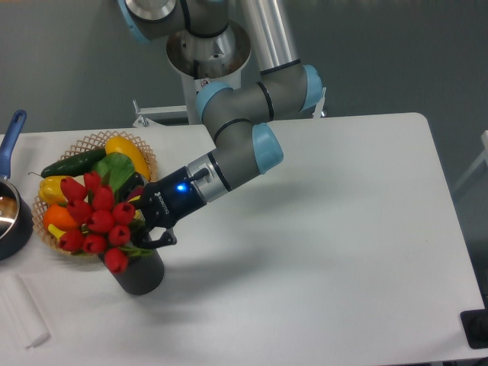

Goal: Insert the flowers into the vase

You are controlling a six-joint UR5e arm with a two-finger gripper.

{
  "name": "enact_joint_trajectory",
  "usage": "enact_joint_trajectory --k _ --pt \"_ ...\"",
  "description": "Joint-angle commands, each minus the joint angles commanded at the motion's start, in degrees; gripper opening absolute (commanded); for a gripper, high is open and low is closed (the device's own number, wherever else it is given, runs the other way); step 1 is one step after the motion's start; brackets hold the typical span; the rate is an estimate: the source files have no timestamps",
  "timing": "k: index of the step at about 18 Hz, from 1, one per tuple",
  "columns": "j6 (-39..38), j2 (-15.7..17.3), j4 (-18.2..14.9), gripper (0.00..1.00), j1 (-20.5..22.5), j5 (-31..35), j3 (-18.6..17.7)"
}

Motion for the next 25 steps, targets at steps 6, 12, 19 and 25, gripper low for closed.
enact_joint_trajectory --k 6,12,19,25 --pt "0.00 0.61 0.00 1.00 0.18 1.66 0.17" --pt "-0.09 6.41 0.09 1.00 0.44 16.14 0.44" --pt "1.05 15.63 0.00 1.00 7.90 33.28 3.51" --pt "2.46 19.42 -4.03 1.00 11.16 46.49 9.66"
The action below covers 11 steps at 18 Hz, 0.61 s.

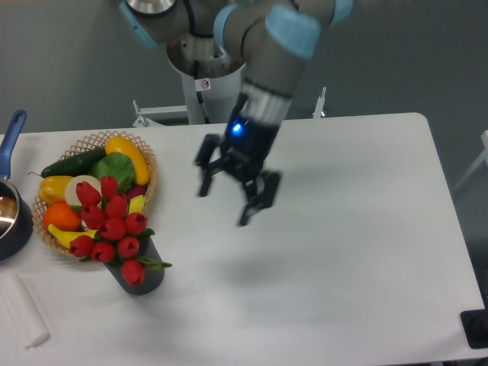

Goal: Insert the flowers into the vase

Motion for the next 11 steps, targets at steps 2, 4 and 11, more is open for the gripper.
enact_joint_trajectory --k 2,4,11 --pt "0.70 0.18 -3.68 1.00 1.14 2.72 2.63" --pt "7.78 0.27 -8.69 1.00 1.23 7.63 5.18" --pt "29.07 2.11 -26.45 1.00 6.58 15.30 11.17"
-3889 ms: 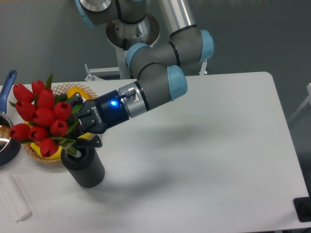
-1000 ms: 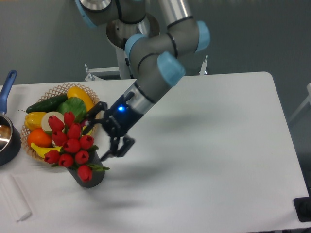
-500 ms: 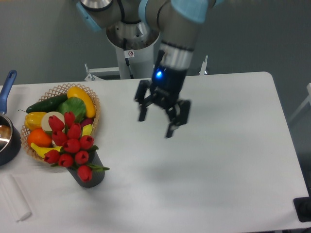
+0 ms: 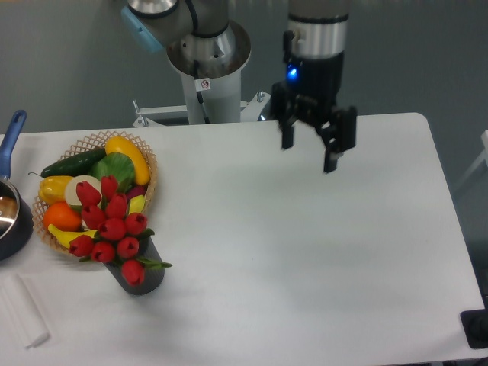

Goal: Insert the flowers into the vase

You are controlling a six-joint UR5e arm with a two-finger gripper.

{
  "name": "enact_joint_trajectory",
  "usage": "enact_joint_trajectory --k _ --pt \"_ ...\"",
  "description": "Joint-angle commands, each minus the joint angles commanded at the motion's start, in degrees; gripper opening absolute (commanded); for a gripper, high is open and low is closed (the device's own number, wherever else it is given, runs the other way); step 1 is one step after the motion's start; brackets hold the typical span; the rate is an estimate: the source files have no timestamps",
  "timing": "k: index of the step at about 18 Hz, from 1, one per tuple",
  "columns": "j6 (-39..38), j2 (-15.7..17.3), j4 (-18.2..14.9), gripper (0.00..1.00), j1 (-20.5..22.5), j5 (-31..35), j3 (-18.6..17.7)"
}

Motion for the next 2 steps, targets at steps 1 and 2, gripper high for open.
enact_joint_trajectory --k 1,2 --pt "1.59 0.26 -0.62 1.00 0.45 -0.09 0.09" --pt "2.04 0.44 -0.63 1.00 0.62 -0.17 0.00"
